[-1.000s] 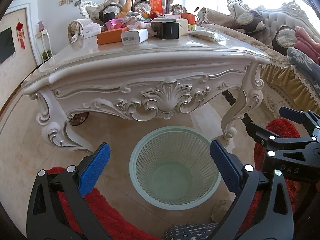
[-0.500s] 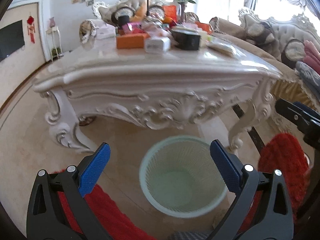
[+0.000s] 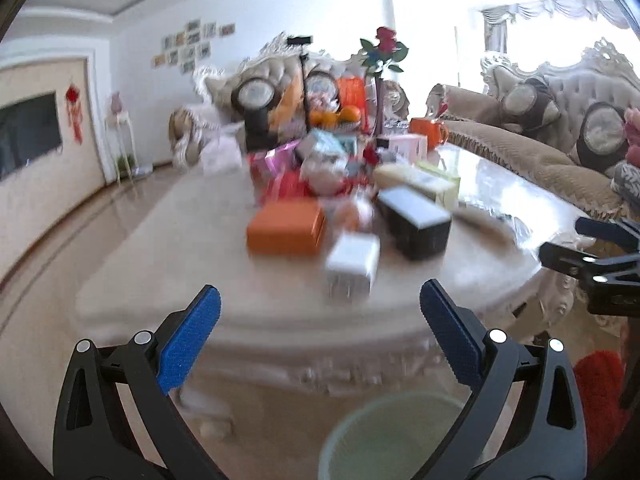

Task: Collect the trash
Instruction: 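Grasp the white PISEN charger with the left gripper while the right grasps a bread packet, then lower both tools over the wastebasket and open both grippers to drop items, then grasp the orange box with the left gripper while the right grasps the yellow-green box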

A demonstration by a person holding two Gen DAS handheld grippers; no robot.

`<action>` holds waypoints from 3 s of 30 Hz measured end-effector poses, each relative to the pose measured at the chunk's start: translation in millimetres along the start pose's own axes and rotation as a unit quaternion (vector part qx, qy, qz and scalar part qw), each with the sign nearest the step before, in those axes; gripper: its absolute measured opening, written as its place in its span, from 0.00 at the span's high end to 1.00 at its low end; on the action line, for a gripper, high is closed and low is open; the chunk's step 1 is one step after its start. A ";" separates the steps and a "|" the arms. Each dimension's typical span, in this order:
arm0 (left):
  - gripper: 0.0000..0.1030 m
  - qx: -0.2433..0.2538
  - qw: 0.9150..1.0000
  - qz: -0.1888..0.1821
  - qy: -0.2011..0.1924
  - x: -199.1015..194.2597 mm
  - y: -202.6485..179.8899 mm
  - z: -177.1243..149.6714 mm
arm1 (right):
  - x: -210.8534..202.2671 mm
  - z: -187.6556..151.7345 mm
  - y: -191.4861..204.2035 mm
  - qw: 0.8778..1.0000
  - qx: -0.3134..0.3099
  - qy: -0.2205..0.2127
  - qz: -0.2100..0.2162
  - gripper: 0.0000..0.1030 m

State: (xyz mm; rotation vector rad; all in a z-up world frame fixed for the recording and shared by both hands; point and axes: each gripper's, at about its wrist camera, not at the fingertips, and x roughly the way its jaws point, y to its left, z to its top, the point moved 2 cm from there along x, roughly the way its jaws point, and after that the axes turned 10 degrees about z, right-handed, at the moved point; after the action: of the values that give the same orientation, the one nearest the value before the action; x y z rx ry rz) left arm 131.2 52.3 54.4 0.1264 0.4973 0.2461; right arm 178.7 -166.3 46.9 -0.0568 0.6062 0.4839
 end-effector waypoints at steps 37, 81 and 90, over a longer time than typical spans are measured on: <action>0.63 -0.011 0.991 -0.100 0.083 23.5 1.5 8.9 | -5.4 21.3 -14.1 0.989 0.020 0.022 0.145 0.71; 0.07 -0.050 0.991 -0.061 0.109 7.4 44.8 -32.5 | -10.6 -53.8 -7.7 0.995 0.067 0.028 0.068 0.34; 0.07 -0.019 0.989 -0.044 0.137 112.3 50.6 37.9 | 56.5 59.9 -56.5 0.999 0.039 0.008 0.010 0.34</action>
State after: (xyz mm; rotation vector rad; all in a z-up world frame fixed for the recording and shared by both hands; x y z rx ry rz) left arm 234.8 128.4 45.3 0.0330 0.7700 0.1862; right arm 276.6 -181.2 59.6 0.0200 0.6405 0.4791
